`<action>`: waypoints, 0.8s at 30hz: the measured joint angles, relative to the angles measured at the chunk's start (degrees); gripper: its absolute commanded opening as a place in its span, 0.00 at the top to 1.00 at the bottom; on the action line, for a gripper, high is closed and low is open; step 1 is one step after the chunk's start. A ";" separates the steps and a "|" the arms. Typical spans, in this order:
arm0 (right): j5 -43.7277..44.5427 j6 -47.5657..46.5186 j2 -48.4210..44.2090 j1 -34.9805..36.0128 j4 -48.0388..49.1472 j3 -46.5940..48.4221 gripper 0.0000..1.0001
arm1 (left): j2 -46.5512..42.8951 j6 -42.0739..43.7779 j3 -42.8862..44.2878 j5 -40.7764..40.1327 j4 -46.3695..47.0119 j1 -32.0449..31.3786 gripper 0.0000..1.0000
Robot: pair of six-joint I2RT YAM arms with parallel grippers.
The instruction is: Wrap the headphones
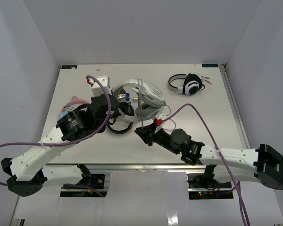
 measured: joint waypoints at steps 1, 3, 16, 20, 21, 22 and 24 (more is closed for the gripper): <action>0.07 -0.60 0.10 0.00 1.83 -1.09 0.76 | -0.62 -0.20 -0.44 0.15 -0.07 0.04 1.00; 0.18 -1.64 0.39 0.00 4.66 -2.49 0.75 | -1.61 -0.58 -1.02 0.49 -0.03 0.04 1.00; -1.86 -6.35 8.36 -0.02 27.79 -6.75 0.71 | -8.74 -4.02 -5.15 5.89 2.97 -0.01 1.00; -4.17 -6.90 11.88 0.00 32.57 -7.25 0.69 | -10.22 -4.78 -5.82 7.94 4.20 -0.03 1.00; -4.71 -7.09 12.59 0.00 33.18 -7.25 0.68 | -10.59 -4.89 -6.03 8.45 4.34 -0.03 1.00; -5.25 -7.28 13.29 0.00 33.79 -7.25 0.68 | -10.96 -5.00 -6.23 8.95 4.48 -0.03 1.00; -6.17 -7.64 14.49 0.00 34.34 -7.25 0.68 | -11.69 -5.28 -6.71 9.86 4.82 -0.03 1.00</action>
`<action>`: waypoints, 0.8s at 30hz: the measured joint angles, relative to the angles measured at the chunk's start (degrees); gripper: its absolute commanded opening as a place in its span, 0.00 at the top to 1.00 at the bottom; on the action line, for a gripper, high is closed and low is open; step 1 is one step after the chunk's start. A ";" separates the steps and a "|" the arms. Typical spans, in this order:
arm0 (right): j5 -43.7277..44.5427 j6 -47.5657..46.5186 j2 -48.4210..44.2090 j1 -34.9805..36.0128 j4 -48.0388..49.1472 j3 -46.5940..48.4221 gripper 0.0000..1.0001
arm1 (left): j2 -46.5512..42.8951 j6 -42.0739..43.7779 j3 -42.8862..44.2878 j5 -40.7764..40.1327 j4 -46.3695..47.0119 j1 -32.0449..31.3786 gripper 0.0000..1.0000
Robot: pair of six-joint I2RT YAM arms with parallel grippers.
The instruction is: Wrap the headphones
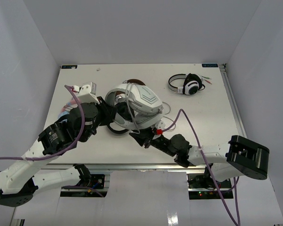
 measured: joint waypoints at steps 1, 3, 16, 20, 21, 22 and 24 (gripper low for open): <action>-0.55 -0.12 0.42 -0.01 0.25 0.00 0.67 | -0.33 -0.13 -0.19 0.39 0.13 0.00 1.00; -1.44 -0.30 1.30 -0.02 0.79 0.00 0.67 | -0.97 -0.28 -0.47 1.26 0.30 0.00 1.00; -7.95 -1.25 8.37 -0.05 1.94 1.14 0.60 | -3.78 -1.44 -1.86 5.28 1.19 0.00 1.00; -10.17 -1.41 10.87 -0.05 2.11 2.07 0.60 | -3.86 -1.64 -1.95 5.78 1.19 0.00 1.00; -10.49 -1.41 11.52 -0.06 2.15 2.32 0.61 | -3.86 -1.71 -1.95 5.98 1.19 0.00 1.00; -10.80 -1.41 12.22 -0.06 2.08 2.55 0.61 | -3.86 -1.82 -1.95 6.20 1.19 0.00 1.00; -11.55 -1.42 13.48 -0.13 2.03 2.97 0.64 | -3.90 -1.99 -1.95 6.86 1.19 0.00 1.00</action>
